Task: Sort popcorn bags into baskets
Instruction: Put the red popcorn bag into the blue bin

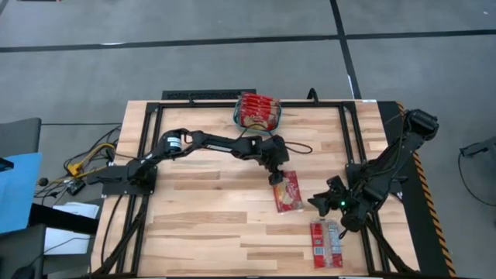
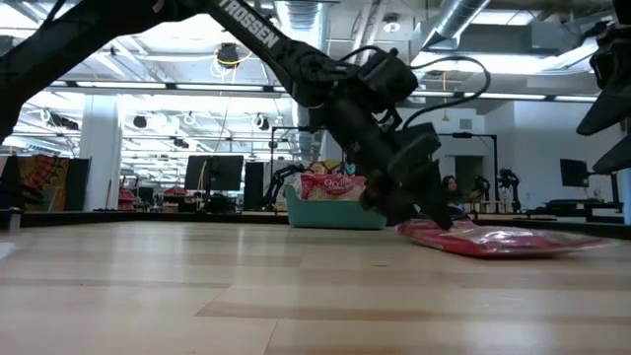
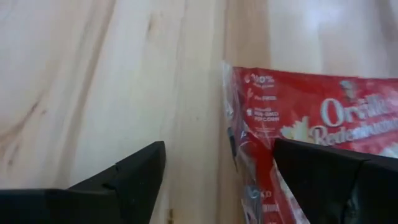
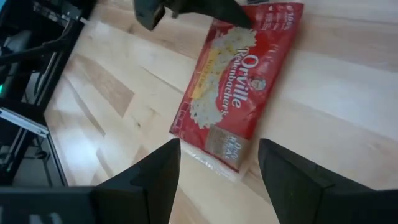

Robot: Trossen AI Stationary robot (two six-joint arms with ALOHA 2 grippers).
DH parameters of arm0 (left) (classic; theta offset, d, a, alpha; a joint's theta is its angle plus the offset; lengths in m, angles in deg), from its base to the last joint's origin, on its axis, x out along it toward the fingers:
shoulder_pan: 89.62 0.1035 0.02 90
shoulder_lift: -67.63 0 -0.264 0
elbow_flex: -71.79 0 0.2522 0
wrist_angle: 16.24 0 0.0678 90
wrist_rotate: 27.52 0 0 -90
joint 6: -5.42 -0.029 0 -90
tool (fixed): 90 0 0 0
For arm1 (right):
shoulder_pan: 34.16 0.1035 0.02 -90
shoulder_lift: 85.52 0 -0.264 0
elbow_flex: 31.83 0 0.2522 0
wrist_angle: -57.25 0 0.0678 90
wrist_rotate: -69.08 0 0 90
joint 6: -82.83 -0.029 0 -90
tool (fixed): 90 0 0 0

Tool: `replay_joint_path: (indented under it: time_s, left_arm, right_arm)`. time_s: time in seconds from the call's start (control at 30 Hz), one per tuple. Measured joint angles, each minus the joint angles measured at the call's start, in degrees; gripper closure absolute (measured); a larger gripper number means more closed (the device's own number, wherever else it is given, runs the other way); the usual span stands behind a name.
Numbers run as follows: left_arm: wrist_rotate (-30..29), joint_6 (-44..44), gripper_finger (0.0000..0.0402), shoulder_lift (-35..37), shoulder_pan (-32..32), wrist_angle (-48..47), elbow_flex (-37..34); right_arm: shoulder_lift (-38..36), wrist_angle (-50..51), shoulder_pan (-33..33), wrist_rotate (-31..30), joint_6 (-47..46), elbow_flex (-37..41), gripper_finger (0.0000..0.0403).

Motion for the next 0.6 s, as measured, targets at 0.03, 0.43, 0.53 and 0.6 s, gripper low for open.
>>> replay_joint_path:
  time_s: [0.03,0.43,0.53,0.6]
  left_arm:
    - [0.57,-0.05,0.0111,-0.46,-0.02,0.43,0.07]
    - [1.41,-6.71,0.0339,-1.97,-2.51,0.17,0.09]
    - [1.45,-6.59,0.0388,-1.99,-2.17,0.0,0.07]
    - [1.42,-6.82,0.0395,-1.99,-1.77,-0.56,0.04]
  right_arm:
    - [0.0,-0.04,0.01,0.0,0.0,0.0,0.0163]
    - [0.0,-0.67,0.04,0.02,0.07,0.0,0.0163]
    - [0.0,-0.67,0.04,0.02,0.1,0.0,0.0163]
    - [0.0,-0.67,0.09,0.02,0.25,0.0,0.0163]
